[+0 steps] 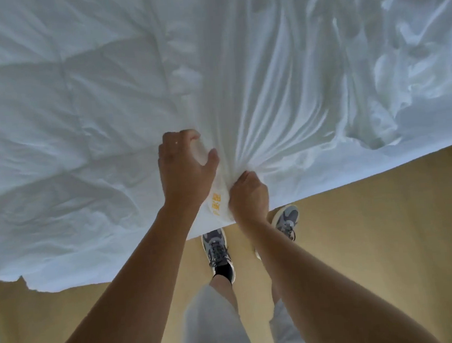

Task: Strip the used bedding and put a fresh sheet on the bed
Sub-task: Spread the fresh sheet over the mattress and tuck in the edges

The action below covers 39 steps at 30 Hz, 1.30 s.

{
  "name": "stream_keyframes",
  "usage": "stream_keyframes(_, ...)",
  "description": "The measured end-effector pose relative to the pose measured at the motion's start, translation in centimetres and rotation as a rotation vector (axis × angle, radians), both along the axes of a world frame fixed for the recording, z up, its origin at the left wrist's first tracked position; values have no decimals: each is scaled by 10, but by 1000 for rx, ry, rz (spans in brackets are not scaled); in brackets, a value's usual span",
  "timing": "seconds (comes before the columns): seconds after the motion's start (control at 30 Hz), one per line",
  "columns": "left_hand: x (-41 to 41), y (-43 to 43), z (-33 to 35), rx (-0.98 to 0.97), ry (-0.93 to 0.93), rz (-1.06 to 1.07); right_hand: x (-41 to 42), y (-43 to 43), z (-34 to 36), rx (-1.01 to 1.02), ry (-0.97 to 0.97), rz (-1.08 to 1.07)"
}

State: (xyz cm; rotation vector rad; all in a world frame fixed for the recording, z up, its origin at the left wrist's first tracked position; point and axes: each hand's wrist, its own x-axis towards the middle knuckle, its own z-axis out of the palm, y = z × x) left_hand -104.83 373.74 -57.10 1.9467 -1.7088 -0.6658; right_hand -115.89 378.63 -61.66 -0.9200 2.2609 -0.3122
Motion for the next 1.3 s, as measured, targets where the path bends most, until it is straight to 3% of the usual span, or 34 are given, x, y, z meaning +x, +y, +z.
stream_keyframes(0.07,-19,-12,5,-46,-95,-164,17,21,5,5,-39,98)
stream_keyframes(0.17,-44,-34,0,88,-216,-406,40,34,12,11,-90,240)
stream_keyframes(0.3,-43,-52,-14,189,-101,-408,24,18,20,57,-164,314)
stream_keyframes(0.43,0,-47,-15,208,-96,-310,-41,-21,23,-241,-137,-279)
stream_keyframes(0.5,35,-40,-19,280,-146,-196,-79,-56,17,-256,-197,-555)
stream_keyframes(0.57,55,-36,-20,351,-216,-134,-110,-87,7,-227,-312,-649)
stream_keyframes(0.67,44,-45,-13,303,-336,-183,-112,-110,-1,-283,-310,-523)
stream_keyframes(0.83,-42,-70,15,-117,-242,-397,-73,-59,-2,-206,-91,-140)
stream_keyframes(0.97,-107,-97,5,-10,-416,-560,-60,-20,2,-167,-103,170)
stream_keyframes(1.07,-112,-109,-7,73,-236,-493,-90,-34,12,-107,-175,283)
stream_keyframes(1.13,-100,-116,-6,85,-136,-425,-110,-45,17,-154,-234,144)
stream_keyframes(1.23,-70,-124,-2,105,-64,-321,-137,-66,21,-426,-142,-444)
stream_keyframes(1.3,-35,-124,-1,117,-73,-222,-164,-86,17,-409,-129,-665)
